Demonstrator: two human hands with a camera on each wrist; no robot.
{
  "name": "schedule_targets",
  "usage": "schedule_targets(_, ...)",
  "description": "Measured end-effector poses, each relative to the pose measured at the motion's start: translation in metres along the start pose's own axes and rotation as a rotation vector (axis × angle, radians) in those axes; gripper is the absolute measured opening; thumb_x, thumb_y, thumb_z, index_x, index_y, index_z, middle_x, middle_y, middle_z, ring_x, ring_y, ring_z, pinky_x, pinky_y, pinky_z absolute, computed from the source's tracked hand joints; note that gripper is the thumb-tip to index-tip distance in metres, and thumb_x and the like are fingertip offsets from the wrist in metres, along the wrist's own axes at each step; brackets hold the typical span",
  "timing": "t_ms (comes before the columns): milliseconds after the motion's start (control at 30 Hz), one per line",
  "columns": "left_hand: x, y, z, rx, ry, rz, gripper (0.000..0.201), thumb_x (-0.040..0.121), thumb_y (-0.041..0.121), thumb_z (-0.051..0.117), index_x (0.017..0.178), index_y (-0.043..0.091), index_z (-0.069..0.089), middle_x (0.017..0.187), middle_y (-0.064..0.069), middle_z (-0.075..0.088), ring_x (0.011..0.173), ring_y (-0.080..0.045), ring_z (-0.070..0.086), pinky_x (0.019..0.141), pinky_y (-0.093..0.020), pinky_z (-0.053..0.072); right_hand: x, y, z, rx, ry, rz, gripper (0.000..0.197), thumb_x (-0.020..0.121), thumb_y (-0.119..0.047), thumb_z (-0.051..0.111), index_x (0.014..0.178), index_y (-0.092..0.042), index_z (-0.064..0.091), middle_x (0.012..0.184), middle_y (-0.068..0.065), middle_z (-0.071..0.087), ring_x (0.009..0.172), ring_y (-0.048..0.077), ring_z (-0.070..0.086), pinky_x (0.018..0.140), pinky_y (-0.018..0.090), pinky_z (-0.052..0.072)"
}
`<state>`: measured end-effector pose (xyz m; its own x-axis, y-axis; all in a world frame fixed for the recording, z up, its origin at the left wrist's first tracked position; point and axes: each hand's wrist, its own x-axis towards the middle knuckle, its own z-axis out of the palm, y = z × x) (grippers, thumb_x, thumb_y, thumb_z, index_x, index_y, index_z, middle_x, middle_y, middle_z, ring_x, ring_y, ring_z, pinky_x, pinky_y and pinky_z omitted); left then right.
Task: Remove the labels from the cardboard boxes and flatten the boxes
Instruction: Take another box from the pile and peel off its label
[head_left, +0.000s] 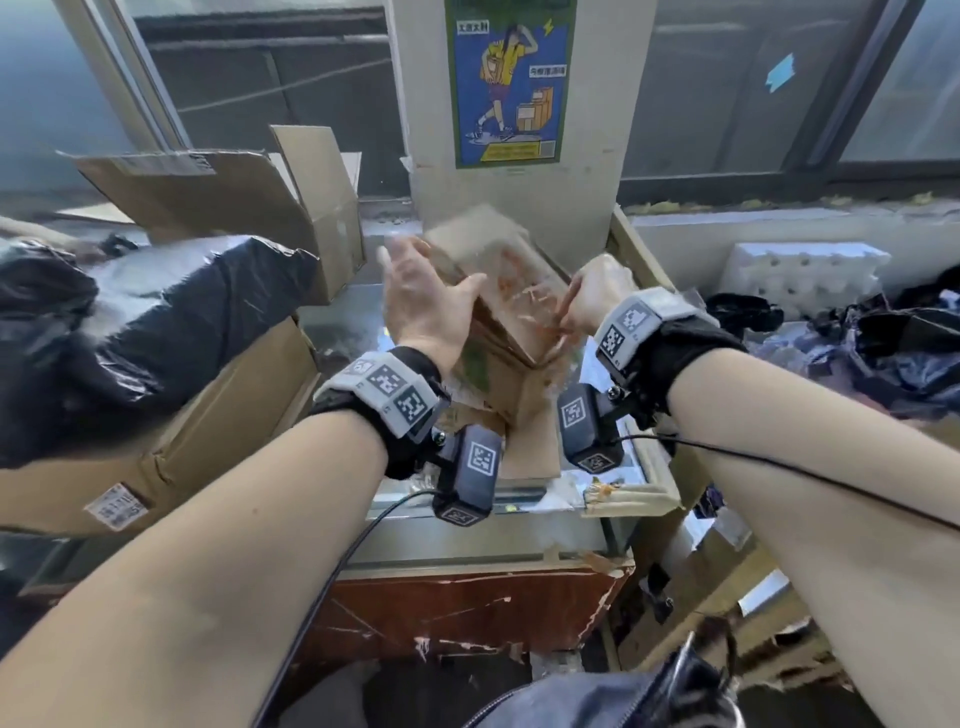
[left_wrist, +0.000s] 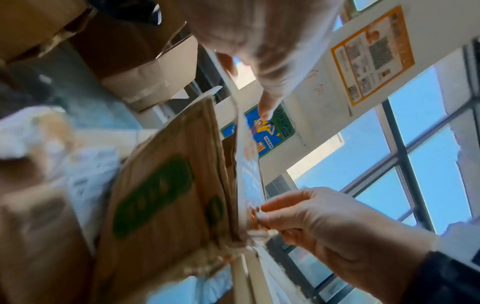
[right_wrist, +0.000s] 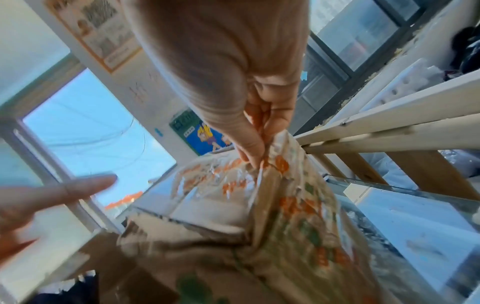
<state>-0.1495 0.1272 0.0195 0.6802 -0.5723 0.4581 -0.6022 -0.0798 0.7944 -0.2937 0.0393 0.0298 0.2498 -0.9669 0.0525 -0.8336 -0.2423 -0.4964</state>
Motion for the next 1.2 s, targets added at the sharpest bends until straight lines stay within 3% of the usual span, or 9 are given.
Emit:
schedule_targets(100, 0.013, 0.005, -0.010, 0.222, 0.082, 0.519, 0.069, 0.062, 0.041, 0.082, 0.113, 0.002, 0.053, 0.116, -0.015, 0.053, 0.106, -0.026, 0.049, 0.092, -0.023, 0.034, -0.001, -0.003, 0.002, -0.056, -0.048, -0.150, 0.005, 0.073, -0.002, 0.072, 0.073, -0.008, 0.072, 0.086, 0.009, 0.070, 0.086, 0.026, 0.065, 0.079, 0.034, 0.054)
schedule_targets(167, 0.017, 0.010, -0.006, 0.402, -0.272, 0.713, 0.082, 0.062, 0.052, 0.081, 0.128, 0.013, 0.052, 0.138, -0.012, 0.046, 0.129, -0.028, 0.038, 0.111, -0.033, 0.021, -0.002, -0.007, -0.003, -0.070, -0.069, -0.254, 0.014, 0.074, 0.001, 0.070, 0.070, -0.012, 0.068, 0.083, 0.004, 0.065, 0.083, 0.020, 0.060, 0.075, 0.029, 0.050)
schedule_targets(267, 0.016, 0.013, 0.006, 0.686, -0.728, 0.588, 0.104, 0.058, 0.067, 0.078, 0.146, 0.036, 0.033, 0.160, 0.005, 0.015, 0.148, -0.024, 0.004, 0.115, -0.059, -0.008, -0.005, -0.007, -0.010, -0.076, -0.124, -0.321, 0.015, 0.073, 0.005, 0.067, 0.073, -0.010, 0.066, 0.081, 0.002, 0.060, 0.080, 0.016, 0.055, 0.068, 0.025, 0.043)
schedule_targets(367, 0.023, 0.011, 0.015, 0.841, -0.858, 0.606, 0.116, 0.049, 0.079, 0.072, 0.148, 0.042, 0.023, 0.160, 0.008, 0.010, 0.148, -0.026, 0.000, 0.111, -0.068, -0.008, -0.006, 0.002, -0.012, -0.065, -0.151, -0.357, 0.013, 0.070, 0.006, 0.065, 0.075, -0.007, 0.067, 0.076, 0.001, 0.059, 0.076, 0.016, 0.054, 0.063, 0.021, 0.037)
schedule_targets(467, 0.032, 0.016, 0.021, 0.904, -0.871, 0.702, 0.124, 0.044, 0.079, 0.074, 0.148, 0.044, 0.019, 0.154, 0.003, 0.015, 0.146, -0.023, -0.001, 0.113, -0.066, -0.002, -0.005, 0.009, -0.015, -0.035, -0.153, -0.371, 0.013, 0.071, 0.005, 0.064, 0.073, -0.008, 0.067, 0.074, -0.001, 0.060, 0.074, 0.013, 0.054, 0.057, 0.019, 0.038)
schedule_targets(600, 0.041, 0.022, 0.034, 0.933, -0.981, 0.717, 0.135, 0.041, 0.076, 0.078, 0.151, 0.045, 0.006, 0.161, 0.002, -0.010, 0.146, -0.023, -0.021, 0.114, -0.064, -0.005, 0.001, 0.012, -0.014, 0.012, -0.207, -0.356, 0.018, 0.072, 0.004, 0.067, 0.072, -0.014, 0.065, 0.076, -0.001, 0.061, 0.074, 0.012, 0.055, 0.060, 0.015, 0.041)
schedule_targets(833, 0.034, 0.024, 0.051, 0.931, -0.954, 0.690, 0.129, 0.037, 0.089, 0.066, 0.148, 0.039, 0.023, 0.147, 0.001, 0.031, 0.140, -0.025, 0.017, 0.110, -0.071, -0.001, 0.007, 0.003, -0.007, -0.216, -0.072, -0.183, 0.021, 0.091, -0.030, 0.057, 0.087, -0.010, 0.053, 0.100, 0.013, 0.061, 0.096, 0.032, 0.059, 0.073, 0.034, 0.043)
schedule_targets(1000, 0.028, 0.023, 0.055, 0.904, -0.938, 0.702, 0.131, 0.034, 0.091, 0.063, 0.147, 0.035, 0.027, 0.145, -0.001, 0.033, 0.139, -0.026, 0.018, 0.108, -0.073, -0.002, 0.004, -0.009, -0.009, -0.365, -0.113, -0.083, 0.033, 0.086, -0.011, 0.060, 0.062, -0.013, 0.038, 0.087, 0.010, 0.054, 0.091, 0.033, 0.060, 0.070, 0.034, 0.042)
schedule_targets(1200, 0.032, 0.009, 0.049, 0.840, -0.929, 0.654, 0.131, 0.036, 0.089, 0.066, 0.149, 0.038, 0.022, 0.148, 0.000, 0.029, 0.142, -0.026, 0.013, 0.108, -0.072, -0.005, 0.012, -0.005, -0.008, -0.201, -0.156, -0.070, 0.011, 0.074, -0.011, 0.067, 0.065, -0.014, 0.062, 0.079, 0.009, 0.065, 0.080, 0.029, 0.065, 0.074, 0.037, 0.055)
